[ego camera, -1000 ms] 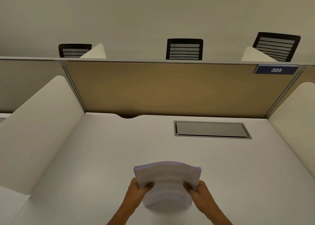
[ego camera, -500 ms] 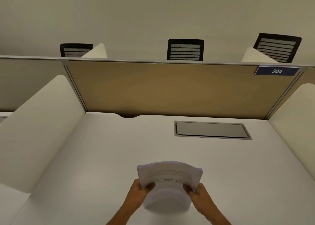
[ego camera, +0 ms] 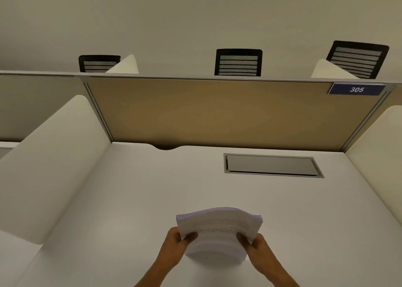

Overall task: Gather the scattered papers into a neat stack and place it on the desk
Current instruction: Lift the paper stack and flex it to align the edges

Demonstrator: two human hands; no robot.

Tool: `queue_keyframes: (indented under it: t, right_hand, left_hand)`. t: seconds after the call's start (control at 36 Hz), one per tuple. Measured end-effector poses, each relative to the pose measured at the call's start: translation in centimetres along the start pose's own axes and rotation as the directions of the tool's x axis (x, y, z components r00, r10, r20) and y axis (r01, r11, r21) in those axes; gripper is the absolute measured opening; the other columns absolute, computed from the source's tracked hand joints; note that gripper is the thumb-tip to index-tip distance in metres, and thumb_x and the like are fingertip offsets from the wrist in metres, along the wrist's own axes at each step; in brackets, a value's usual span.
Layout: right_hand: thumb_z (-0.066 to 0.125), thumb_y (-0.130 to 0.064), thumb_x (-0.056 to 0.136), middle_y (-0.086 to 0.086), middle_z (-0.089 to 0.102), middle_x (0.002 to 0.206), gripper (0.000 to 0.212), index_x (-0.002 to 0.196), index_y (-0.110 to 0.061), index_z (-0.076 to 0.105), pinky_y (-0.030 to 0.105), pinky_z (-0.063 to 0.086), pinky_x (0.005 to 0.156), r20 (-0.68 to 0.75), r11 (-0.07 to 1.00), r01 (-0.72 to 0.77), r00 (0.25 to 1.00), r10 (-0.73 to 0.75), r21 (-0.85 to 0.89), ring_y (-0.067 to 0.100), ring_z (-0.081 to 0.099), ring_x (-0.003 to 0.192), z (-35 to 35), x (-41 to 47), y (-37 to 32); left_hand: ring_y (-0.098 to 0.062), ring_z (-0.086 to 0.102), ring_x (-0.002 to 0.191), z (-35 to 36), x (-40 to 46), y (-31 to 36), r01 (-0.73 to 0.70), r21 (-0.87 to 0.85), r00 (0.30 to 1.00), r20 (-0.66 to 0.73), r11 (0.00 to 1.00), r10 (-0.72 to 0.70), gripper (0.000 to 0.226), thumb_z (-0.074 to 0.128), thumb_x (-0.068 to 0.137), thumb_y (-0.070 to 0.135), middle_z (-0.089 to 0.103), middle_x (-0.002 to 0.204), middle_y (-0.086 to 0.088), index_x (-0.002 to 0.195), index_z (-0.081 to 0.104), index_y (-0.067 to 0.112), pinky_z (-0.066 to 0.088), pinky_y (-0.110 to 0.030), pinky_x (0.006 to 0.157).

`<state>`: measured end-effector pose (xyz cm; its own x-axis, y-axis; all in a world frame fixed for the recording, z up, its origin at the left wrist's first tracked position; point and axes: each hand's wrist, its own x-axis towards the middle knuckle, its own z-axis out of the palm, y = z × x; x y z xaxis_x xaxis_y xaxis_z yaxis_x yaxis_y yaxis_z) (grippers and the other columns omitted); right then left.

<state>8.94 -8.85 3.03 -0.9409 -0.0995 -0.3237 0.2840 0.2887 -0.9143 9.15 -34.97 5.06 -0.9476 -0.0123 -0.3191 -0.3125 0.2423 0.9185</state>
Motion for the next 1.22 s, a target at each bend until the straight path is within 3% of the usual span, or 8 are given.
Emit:
queue_keyframes:
  t: [0.31,0.47,0.81,0.92,1.06,1.14,1.19,1.22]
  right_hand:
    - [0.055,-0.027,0.101,-0.022,0.076,0.100,0.020,0.100,-0.038,0.072,0.006,0.052,0.074,-0.009,1.000,-0.002,1.000,0.002,-0.005,-0.004,0.069,0.093,-0.2,-0.4,0.1]
    - [0.053,-0.025,0.102,-0.018,0.077,0.100,0.023,0.099,-0.033,0.074,0.009,0.053,0.074,-0.026,1.000,0.000,1.000,0.001,0.007,0.000,0.071,0.092,-0.4,-0.5,-0.4]
    - [0.052,-0.034,0.101,-0.026,0.074,0.101,0.022,0.098,-0.048,0.069,0.005,0.052,0.074,0.042,0.993,-0.034,0.998,0.039,-0.112,-0.006,0.068,0.094,-0.2,-0.1,0.3]
    - [0.052,-0.033,0.101,-0.019,0.075,0.100,0.019,0.099,-0.047,0.066,0.011,0.054,0.077,0.034,0.984,-0.040,0.998,0.047,-0.171,-0.002,0.069,0.093,-0.2,0.1,0.0]
    - [0.052,-0.038,0.101,-0.008,0.074,0.106,0.019,0.107,-0.030,0.068,0.025,0.058,0.085,0.063,0.962,-0.044,0.996,0.063,-0.268,0.007,0.070,0.095,-0.9,0.7,-1.0]
    - [0.052,-0.039,0.100,-0.007,0.075,0.106,0.024,0.108,-0.026,0.072,0.030,0.058,0.085,0.116,0.937,-0.024,0.991,0.068,-0.348,0.012,0.071,0.095,-2.0,1.1,-2.3]
    - [0.052,-0.039,0.100,-0.006,0.077,0.101,0.027,0.102,-0.024,0.074,0.032,0.058,0.080,0.155,0.912,0.012,0.986,0.056,-0.409,0.017,0.073,0.091,-2.8,1.4,-3.4]
    - [0.051,-0.039,0.100,-0.005,0.077,0.097,0.027,0.097,-0.025,0.074,0.030,0.057,0.075,0.174,0.894,0.041,0.984,0.042,-0.446,0.019,0.073,0.088,-3.3,1.5,-4.1]
  left_hand:
    - [-0.017,0.070,0.098,0.3,0.0,-1.1,-0.018,0.032,1.000,0.018,0.999,0.017,0.024,0.067,0.091,0.014,0.076,0.107,0.000,0.114,0.071,0.019,0.056,-0.019,0.082]
    - [-0.015,0.070,0.097,0.2,-0.2,-0.5,-0.040,0.004,0.999,-0.015,0.999,0.040,0.023,0.066,0.092,0.016,0.076,0.104,0.004,0.112,0.070,0.025,0.053,-0.009,0.072]
    - [0.002,0.070,0.089,0.3,-0.5,-0.7,0.002,0.043,0.999,0.043,0.999,-0.004,0.022,0.064,0.093,0.024,0.077,0.097,0.019,0.091,0.072,0.044,0.053,-0.012,0.075]
    - [0.004,0.070,0.092,0.3,-0.4,-0.4,-0.011,0.053,0.997,0.078,0.999,0.006,0.024,0.062,0.094,0.022,0.076,0.099,0.023,0.094,0.071,0.044,0.051,-0.006,0.073]
    - [-0.012,0.073,0.097,-0.8,0.4,-0.3,-0.003,0.021,0.995,0.095,1.000,0.001,0.012,0.067,0.091,0.027,0.078,0.100,0.013,0.098,0.074,0.032,0.056,-0.015,0.073]
    - [-0.022,0.071,0.105,-2.2,1.3,0.8,-0.050,-0.100,0.996,0.074,0.994,0.057,0.037,0.073,0.086,0.019,0.076,0.110,0.001,0.122,0.063,0.019,0.060,-0.028,0.083]
    - [-0.022,0.065,0.115,-3.0,1.7,2.4,-0.147,-0.101,0.989,-0.047,0.984,0.143,0.072,0.074,0.084,0.015,0.063,0.133,-0.002,0.145,0.037,0.018,0.055,-0.039,0.097]
    - [-0.017,0.056,0.124,-3.4,1.9,3.5,-0.196,-0.025,0.976,-0.105,0.980,0.193,0.086,0.076,0.082,0.018,0.049,0.146,0.004,0.151,0.025,0.021,0.048,-0.036,0.105]
